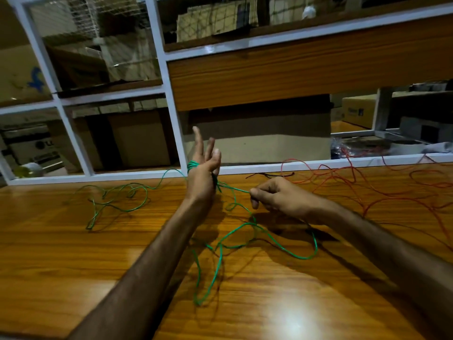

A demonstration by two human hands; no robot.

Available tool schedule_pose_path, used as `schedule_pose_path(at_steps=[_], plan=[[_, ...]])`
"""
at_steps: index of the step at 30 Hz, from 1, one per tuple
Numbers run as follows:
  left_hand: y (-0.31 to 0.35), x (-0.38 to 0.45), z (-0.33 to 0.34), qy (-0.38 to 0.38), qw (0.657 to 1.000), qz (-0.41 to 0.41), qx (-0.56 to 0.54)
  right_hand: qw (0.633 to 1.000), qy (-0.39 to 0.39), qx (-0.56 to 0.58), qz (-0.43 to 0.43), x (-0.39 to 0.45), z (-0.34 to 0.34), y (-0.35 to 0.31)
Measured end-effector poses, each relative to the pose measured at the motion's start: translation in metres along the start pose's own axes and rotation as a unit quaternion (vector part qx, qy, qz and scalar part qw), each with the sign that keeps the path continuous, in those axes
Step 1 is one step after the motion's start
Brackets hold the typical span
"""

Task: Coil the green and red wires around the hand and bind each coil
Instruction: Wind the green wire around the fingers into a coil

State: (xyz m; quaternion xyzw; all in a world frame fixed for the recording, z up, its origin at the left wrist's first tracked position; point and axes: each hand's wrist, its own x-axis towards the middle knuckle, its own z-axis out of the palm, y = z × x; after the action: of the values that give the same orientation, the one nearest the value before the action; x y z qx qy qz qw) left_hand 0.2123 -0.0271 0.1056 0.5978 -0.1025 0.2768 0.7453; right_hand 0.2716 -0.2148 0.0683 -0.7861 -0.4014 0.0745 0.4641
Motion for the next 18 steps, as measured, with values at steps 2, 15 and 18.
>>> schedule_pose_path(at_steps=[2,15,18], plan=[[-0.004,0.000,-0.008,-0.045,0.993,0.020,0.108,0.999,0.018,-0.029,-0.006,-0.002,-0.005,-0.003],[-0.026,-0.008,-0.008,-0.183,0.880,-0.036,0.438,0.863,0.242,-0.368,-0.249,0.010,-0.042,-0.023],[-0.029,-0.006,-0.008,-0.211,0.864,-0.068,0.452,0.784,0.268,-0.467,-0.309,0.021,-0.045,-0.022]])
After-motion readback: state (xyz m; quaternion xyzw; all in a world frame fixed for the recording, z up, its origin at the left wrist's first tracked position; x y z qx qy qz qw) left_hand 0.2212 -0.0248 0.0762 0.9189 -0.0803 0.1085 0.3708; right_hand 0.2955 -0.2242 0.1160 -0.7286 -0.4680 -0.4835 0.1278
